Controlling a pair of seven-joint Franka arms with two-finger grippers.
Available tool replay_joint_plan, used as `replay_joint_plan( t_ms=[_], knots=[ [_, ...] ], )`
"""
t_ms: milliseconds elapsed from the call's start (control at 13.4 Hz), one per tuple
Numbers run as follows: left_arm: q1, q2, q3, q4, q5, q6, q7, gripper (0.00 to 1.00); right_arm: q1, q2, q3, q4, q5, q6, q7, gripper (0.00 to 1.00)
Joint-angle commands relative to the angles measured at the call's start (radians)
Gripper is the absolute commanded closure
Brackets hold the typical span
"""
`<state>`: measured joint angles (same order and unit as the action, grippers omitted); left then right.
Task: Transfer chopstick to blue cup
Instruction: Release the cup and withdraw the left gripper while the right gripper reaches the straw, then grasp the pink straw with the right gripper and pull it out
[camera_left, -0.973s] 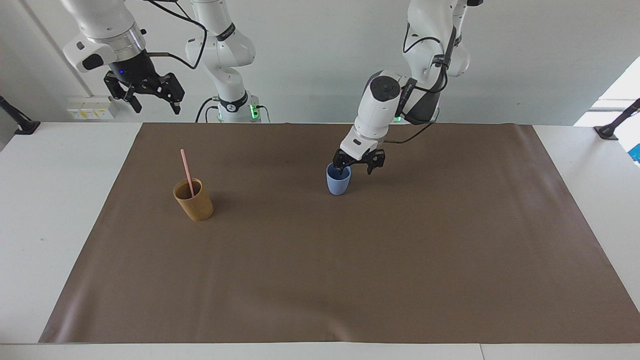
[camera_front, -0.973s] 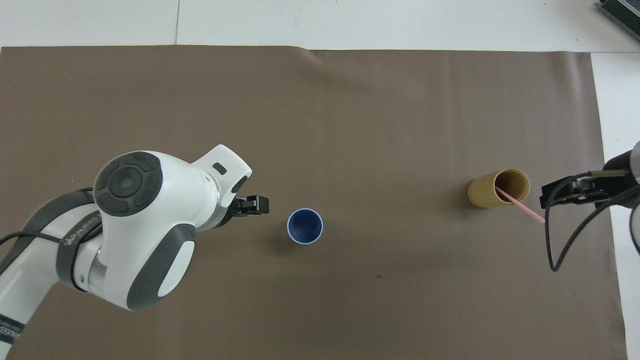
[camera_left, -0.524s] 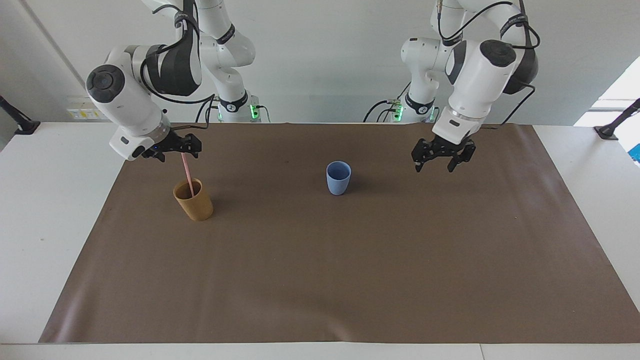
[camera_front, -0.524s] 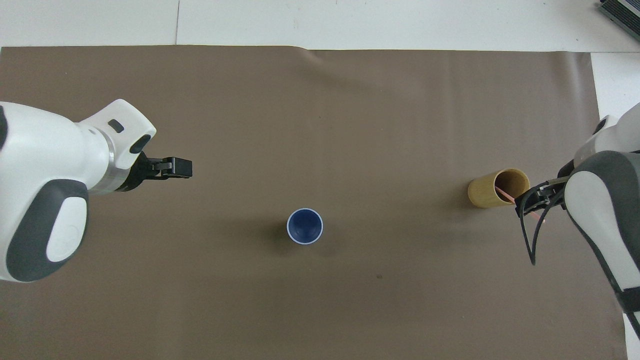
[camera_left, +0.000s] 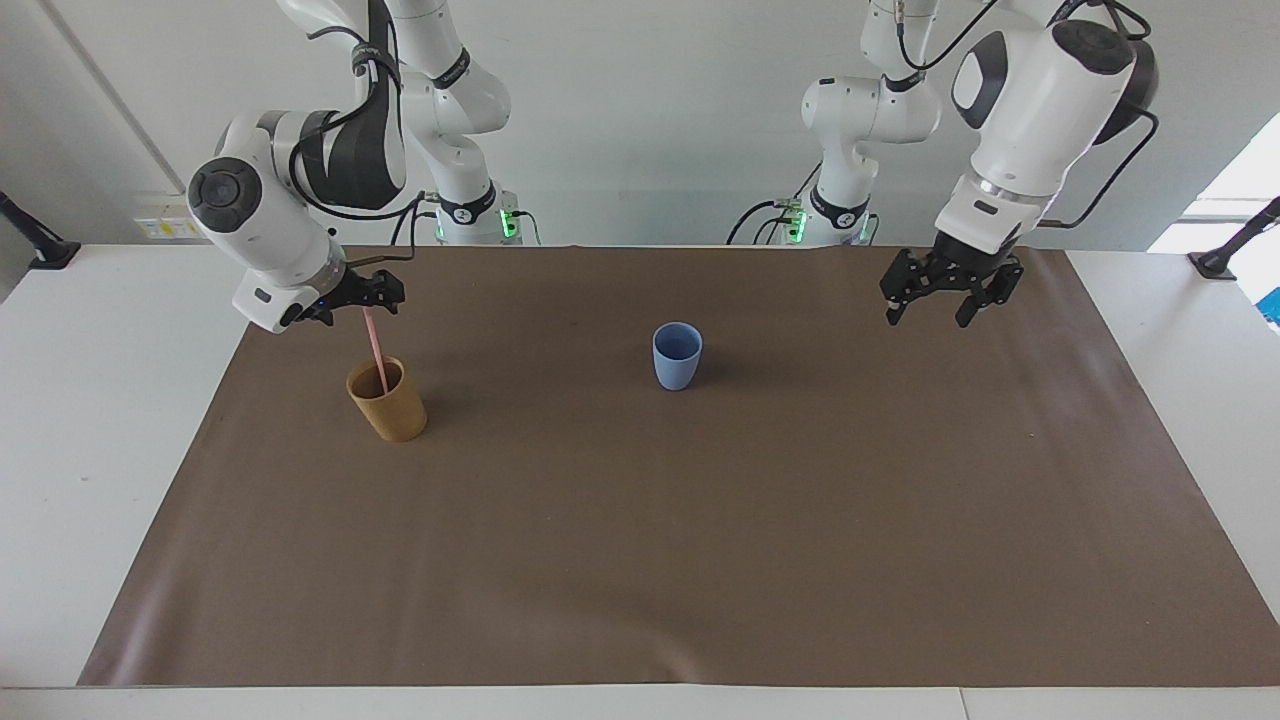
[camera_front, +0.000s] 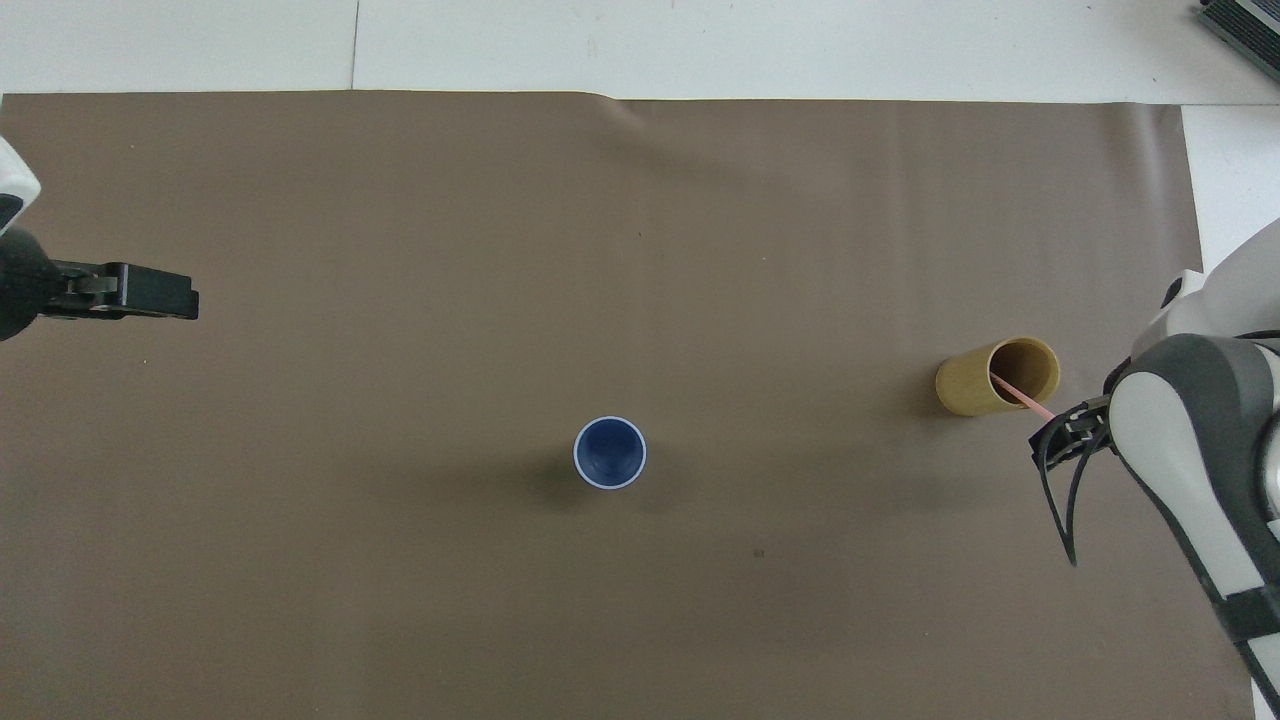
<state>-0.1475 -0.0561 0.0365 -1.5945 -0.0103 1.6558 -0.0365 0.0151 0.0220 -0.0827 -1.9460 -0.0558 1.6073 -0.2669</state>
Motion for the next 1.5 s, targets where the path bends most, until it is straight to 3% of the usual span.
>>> replay_joint_plan(
  t_ms=[0,75,150,749,1048,1422],
  knots=[
    [0.020,0.061,-0.010,0.132,0.033,-0.091,0.021,0.00,-0.010,-0.030,0.009,-0.030,-0.012,-0.001,-0.032,0.78],
    [0.028,0.061,-0.010,0.143,0.035,-0.120,0.032,0.00,-0.007,-0.030,0.009,-0.030,-0.018,-0.003,-0.032,0.96],
    [0.028,0.058,-0.009,0.145,0.033,-0.135,0.047,0.00,-0.006,-0.027,0.009,-0.024,-0.019,-0.004,-0.031,1.00],
    [0.068,0.030,-0.010,0.127,0.023,-0.231,0.122,0.00,-0.017,-0.001,0.011,0.031,-0.015,-0.049,-0.021,1.00],
    [0.066,-0.010,-0.009,0.061,0.021,-0.229,0.173,0.00,-0.017,-0.004,0.011,0.140,-0.004,-0.188,-0.009,1.00],
    [0.068,-0.013,-0.012,0.064,0.021,-0.231,0.162,0.00,-0.015,-0.043,0.020,0.321,0.005,-0.418,-0.008,1.00]
  ],
)
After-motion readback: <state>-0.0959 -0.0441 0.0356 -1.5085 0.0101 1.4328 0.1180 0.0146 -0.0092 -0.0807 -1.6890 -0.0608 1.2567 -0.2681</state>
